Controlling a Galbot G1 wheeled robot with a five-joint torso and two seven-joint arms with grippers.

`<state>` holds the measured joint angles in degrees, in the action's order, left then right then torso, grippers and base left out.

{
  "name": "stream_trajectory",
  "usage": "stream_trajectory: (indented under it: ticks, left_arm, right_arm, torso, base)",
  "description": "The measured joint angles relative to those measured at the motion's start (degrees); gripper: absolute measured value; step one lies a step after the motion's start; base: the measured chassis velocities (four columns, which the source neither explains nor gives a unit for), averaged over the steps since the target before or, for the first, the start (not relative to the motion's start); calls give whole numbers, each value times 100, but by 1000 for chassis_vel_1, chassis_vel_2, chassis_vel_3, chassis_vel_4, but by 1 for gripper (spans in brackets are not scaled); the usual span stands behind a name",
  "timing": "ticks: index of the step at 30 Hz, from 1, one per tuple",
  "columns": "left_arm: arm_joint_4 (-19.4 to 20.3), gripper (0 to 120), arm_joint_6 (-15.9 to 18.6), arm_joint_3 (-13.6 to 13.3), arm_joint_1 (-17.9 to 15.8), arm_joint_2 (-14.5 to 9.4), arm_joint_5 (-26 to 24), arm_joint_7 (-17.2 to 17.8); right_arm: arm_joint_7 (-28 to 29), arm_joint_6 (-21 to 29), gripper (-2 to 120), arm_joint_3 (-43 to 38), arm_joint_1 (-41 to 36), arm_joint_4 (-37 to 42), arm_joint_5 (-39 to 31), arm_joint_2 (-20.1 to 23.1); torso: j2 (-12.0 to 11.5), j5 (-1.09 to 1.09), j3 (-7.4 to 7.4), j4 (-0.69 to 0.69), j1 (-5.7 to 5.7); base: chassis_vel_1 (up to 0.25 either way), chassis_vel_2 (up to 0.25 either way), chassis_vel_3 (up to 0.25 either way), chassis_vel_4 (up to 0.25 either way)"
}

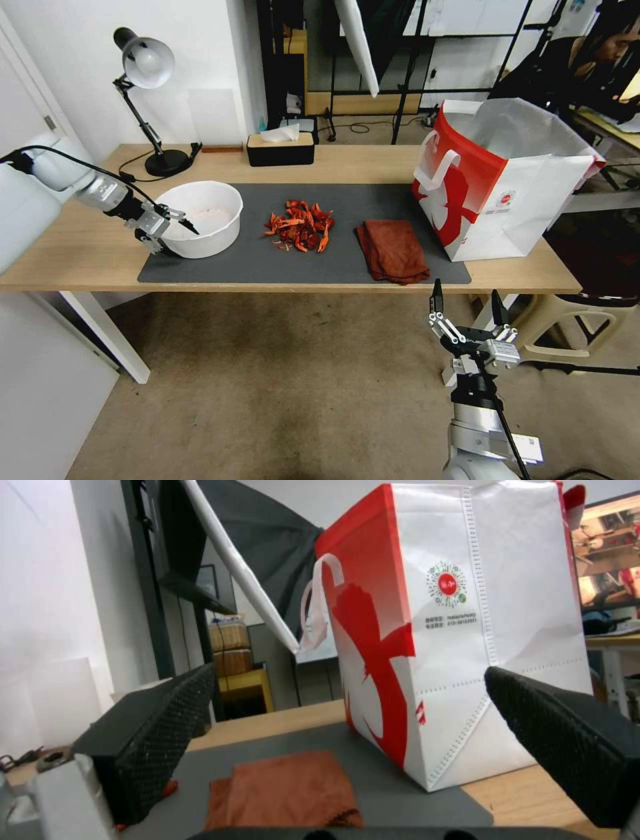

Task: Sweep shrimp from table into container with towel, then put container into takeout bag.

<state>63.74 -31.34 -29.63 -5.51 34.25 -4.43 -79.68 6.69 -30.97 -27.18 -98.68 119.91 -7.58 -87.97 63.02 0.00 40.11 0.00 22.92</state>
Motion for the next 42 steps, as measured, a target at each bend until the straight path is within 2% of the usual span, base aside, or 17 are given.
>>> stream_trajectory:
  ticks: [2,3,5,6,9,12,13,23,28,30,32,34,35,38,42]
  left_arm:
    - [-1,45,-1,2,3,0,2,-4]
    - [1,36,-4,5,18,-4,4,-25]
    - [25,27,-11,6,62,-32,20,-79]
    - [25,27,-11,6,62,-32,20,-79]
    - [60,14,-20,48,169,-45,59,-121]
    - [70,7,-23,64,203,-47,77,-134]
    - [77,0,-24,75,225,-49,85,-160]
    - [104,0,-24,106,178,-67,78,-385]
    - [212,0,-17,103,30,-98,-48,-504]
    - [415,0,22,53,-96,-162,-215,-570]
    - [459,0,33,42,-115,-177,-246,-581]
    - [839,0,119,-2,-227,-272,-448,-664]
    - [839,0,119,-2,-227,-272,-448,-664]
    - [1322,0,158,-19,-327,-338,-654,-777]
    - [1590,0,158,-16,-339,-354,-723,-799]
  right_arm:
    - [1,0,100,1,2,-2,0,-2]
    - [3,0,100,7,7,-5,0,-6]
    - [3,0,100,11,17,-9,1,-8]
    - [3,0,100,11,17,-9,1,-8]
    - [11,1,100,22,26,-18,11,-17]
    - [14,1,100,25,25,-21,13,-20]
    - [22,-2,100,25,21,-24,15,-22]
    - [65,-13,100,65,16,-22,22,-18]
    - [72,3,100,70,53,-22,24,-4]
    - [75,23,100,73,73,-17,17,11]
    - [74,26,100,74,74,-15,14,13]
    - [74,44,100,76,88,-12,-1,35]
    - [74,44,100,76,88,-12,-1,35]
    - [69,71,100,69,99,3,-23,61]
    - [64,83,100,55,100,4,-44,85]
  torso:
    - [0,0,0,0,0]
    - [0,1,0,-1,0]
    - [0,0,0,0,0]
    - [0,0,0,0,0]
    - [0,0,0,-1,0]
    - [0,-1,0,-1,0]
    - [0,-1,0,0,0]
    - [0,-1,0,0,0]
    - [0,0,0,0,0]
    - [0,0,0,-1,0]
    - [0,0,0,-1,0]
    - [0,1,0,-1,0]
    - [0,1,0,-1,0]
    - [0,1,0,0,0]
    - [0,1,0,-2,0]
  base:
    - [0,0,0,0]
    - [0,0,0,0]
    - [0,0,0,0]
    - [0,0,0,0]
    - [0,0,0,0]
    - [0,0,0,0]
    - [0,0,0,0]
    - [0,0,0,0]
    - [0,0,0,0]
    - [0,0,0,0]
    - [0,0,0,0]
    - [0,0,0,0]
    - [0,0,0,0]
    - [0,0,0,0]
    - [0,0,0,0]
